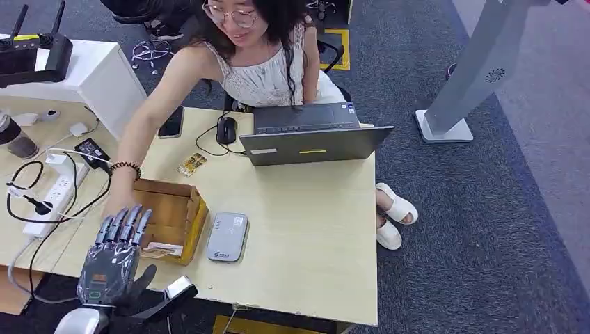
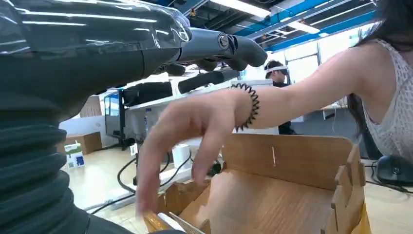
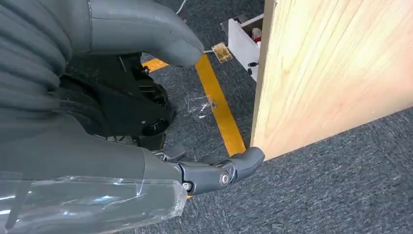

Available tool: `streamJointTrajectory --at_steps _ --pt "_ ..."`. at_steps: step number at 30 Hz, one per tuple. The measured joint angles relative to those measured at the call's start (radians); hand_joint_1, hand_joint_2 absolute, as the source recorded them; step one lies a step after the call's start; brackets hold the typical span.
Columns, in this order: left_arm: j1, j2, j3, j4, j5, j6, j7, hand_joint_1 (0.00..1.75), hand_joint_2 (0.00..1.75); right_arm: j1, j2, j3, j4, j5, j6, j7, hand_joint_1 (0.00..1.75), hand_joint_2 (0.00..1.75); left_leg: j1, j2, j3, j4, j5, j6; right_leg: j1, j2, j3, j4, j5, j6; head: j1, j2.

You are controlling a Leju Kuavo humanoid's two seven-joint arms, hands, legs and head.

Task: Pass the card to the sensor for recognition and then transmit it.

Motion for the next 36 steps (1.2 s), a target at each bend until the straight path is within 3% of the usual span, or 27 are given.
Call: streamJointTrajectory --at_steps 16,36 --pt "-0.023 0.001 0.003 0.036 -0.010 -0.037 0.049 0.00 1.75 -0.003 0.003 0.000 0.000 0.031 0.000 0.012 0.00 1.75 0.000 0.000 0.000 0.000 0.000 0.000 0.000 0.000 0.000 0.000 0.000 0.000 0.000 0.000" --pt "-0.047 -0.001 0.012 0.120 -0.014 -0.042 0.045 0.00 1.75 -0.008 0.003 0.000 0.002 0.035 -0.001 0.018 0.00 1.75 0.000 0.000 0.000 0.000 0.000 0.000 0.000 0.000 0.000 0.000 0.000 0.000 0.000 0.000"
